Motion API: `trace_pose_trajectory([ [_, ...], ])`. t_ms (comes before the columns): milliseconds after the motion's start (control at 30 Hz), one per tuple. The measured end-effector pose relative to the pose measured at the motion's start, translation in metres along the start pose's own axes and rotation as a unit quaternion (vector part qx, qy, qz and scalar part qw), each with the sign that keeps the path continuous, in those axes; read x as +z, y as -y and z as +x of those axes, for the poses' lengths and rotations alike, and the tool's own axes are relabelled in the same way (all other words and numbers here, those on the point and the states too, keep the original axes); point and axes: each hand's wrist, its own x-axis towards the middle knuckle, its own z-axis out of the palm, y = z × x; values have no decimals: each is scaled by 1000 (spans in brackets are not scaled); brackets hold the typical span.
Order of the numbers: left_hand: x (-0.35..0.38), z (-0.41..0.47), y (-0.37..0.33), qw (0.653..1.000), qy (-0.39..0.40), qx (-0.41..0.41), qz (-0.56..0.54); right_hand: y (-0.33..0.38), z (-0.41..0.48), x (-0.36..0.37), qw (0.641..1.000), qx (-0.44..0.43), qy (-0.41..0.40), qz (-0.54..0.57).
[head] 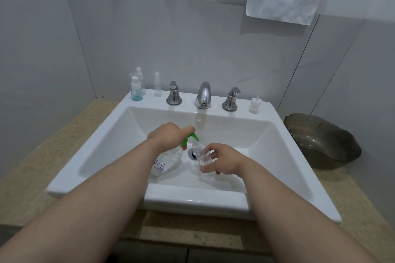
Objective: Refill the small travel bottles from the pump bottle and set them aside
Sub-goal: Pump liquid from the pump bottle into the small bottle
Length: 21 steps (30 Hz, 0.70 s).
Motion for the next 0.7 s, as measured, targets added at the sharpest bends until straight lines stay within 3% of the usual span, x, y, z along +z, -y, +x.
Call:
trace_pose_trajectory([
  [700, -3, -8, 2, 998, -20, 27, 46, 2, 0, 0, 1000, 6, 5, -2],
])
